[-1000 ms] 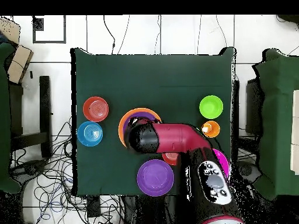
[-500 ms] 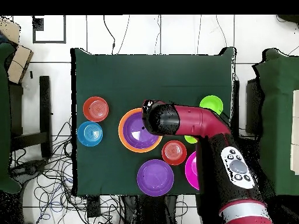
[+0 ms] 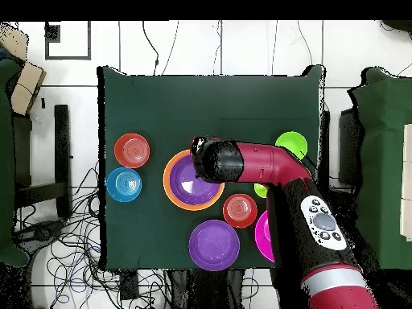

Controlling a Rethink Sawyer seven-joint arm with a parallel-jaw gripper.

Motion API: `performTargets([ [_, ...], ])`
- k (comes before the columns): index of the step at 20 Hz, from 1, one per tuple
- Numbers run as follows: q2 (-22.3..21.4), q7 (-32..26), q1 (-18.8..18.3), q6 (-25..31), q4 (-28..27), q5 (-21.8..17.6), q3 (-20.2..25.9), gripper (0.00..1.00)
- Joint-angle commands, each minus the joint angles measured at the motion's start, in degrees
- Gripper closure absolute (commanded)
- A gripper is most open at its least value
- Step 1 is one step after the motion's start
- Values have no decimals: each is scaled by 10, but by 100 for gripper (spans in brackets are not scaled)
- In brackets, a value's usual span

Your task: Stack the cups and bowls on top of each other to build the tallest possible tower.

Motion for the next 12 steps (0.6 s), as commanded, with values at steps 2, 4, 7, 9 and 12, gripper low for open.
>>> performTargets([
  [2, -8, -129, -62, 112, -56, -26, 59, 0],
  [4, 1, -136, -81, 111, -57, -25, 73, 0],
  [7, 8, -142, -101, 122, -62, -26, 91, 0],
  [9, 15, -141, -108, 132, -70, -28, 100, 0],
  [12, 22, -130, -110, 134, -77, -35, 106, 0],
])
